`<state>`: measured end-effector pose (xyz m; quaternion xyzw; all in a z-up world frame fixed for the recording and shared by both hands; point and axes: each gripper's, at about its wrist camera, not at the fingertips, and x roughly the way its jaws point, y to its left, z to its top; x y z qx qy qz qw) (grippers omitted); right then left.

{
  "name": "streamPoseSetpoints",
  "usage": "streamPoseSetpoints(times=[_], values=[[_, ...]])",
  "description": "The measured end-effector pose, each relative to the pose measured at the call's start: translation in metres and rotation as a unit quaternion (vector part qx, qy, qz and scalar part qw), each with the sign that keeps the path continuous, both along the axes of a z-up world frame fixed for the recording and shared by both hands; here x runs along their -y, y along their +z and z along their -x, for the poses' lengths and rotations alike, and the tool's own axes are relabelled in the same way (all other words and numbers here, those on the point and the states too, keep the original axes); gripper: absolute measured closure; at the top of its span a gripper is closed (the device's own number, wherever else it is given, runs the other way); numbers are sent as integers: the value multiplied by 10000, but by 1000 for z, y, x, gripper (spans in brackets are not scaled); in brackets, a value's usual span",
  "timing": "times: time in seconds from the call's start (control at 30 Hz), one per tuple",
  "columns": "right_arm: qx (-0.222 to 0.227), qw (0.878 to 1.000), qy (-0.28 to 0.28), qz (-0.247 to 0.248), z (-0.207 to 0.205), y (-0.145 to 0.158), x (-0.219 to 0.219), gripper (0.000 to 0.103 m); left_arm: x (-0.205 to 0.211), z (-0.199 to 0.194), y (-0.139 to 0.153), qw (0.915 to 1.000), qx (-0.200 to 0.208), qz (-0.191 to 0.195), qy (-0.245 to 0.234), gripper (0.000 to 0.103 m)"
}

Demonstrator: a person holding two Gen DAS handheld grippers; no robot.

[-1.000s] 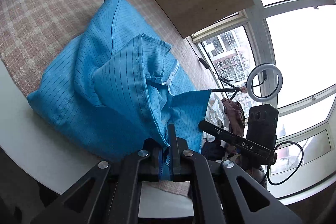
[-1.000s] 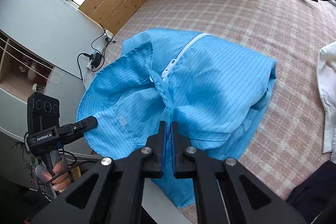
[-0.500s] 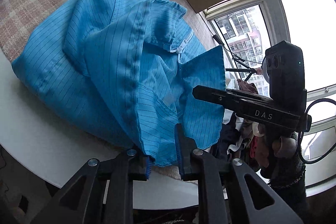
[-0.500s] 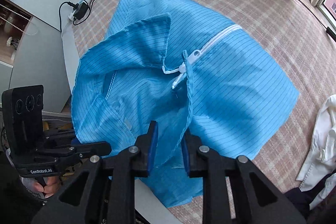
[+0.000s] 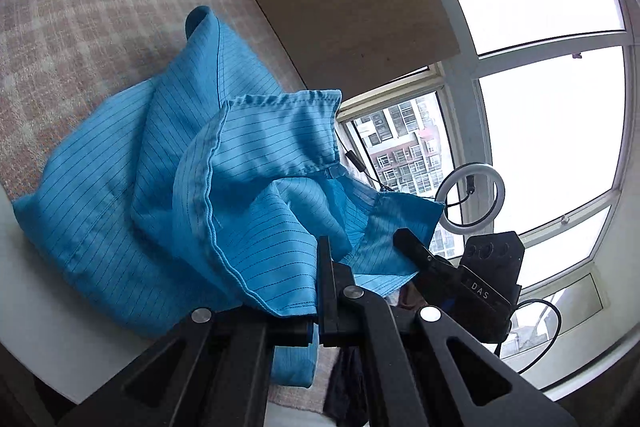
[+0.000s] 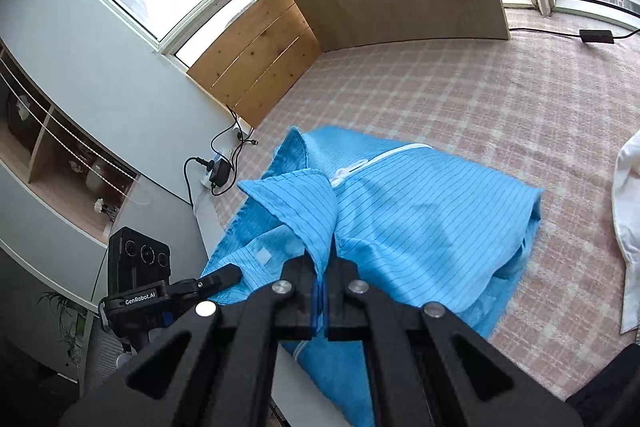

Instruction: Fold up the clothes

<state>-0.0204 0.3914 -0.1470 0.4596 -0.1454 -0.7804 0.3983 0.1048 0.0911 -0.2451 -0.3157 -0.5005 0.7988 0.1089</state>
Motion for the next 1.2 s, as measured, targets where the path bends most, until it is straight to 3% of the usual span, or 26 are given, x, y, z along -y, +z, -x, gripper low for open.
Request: streamPoseSetpoints(times=[0.03,0.17,0.23,0.33,0.4,0.47,0.63,0.7,0.73,0.77,0.83,0.9,1.07,1.1,1.2], values=[[-6,9999,-105,-72,2,-6,-1,102,0,1,-1,10000,-56,62,-22,103],[487,9968,-428,471,14,-37,-10,102,13,-3,-18,9996,-161,-58,210,103],[730,9953,-491,413,14,-52,-3,102,13,-1,-26,9996,81,77,259,103],[728,9966,-337,202,13,-54,9,102,5,2,-29,9989,458,4,-73,103],[622,9977,-249,38,13,-47,16,102,-1,-5,-20,9979,593,144,-192,97],[516,9984,-152,-166,12,-41,21,102,-10,-10,-10,9965,697,271,-359,77],[329,9972,45,-664,9,-35,34,102,-36,-3,-5,9926,879,437,-710,69],[282,9964,111,-798,7,-34,39,102,-43,7,-12,9920,1011,358,-670,69],[247,9960,136,-852,5,-34,41,102,-42,11,-16,9922,1043,337,-599,74],[213,9956,154,-896,4,-33,42,102,-42,14,-21,9923,1076,317,-527,100],[149,9952,168,-952,1,-31,42,102,-38,14,-27,9945,985,150,-335,102],[138,9954,71,-947,2,-30,36,102,-30,5,-25,9979,620,-144,-124,102],[527,9968,-318,-508,5,-42,14,102,-44,-16,-5,9985,-492,5,-234,102],[599,9964,-383,-458,4,-47,11,102,-46,-19,-9,9981,-553,9,-270,102],[996,9935,-481,-258,5,-70,5,102,-50,-23,-51,9992,-15,-103,-376,102]])
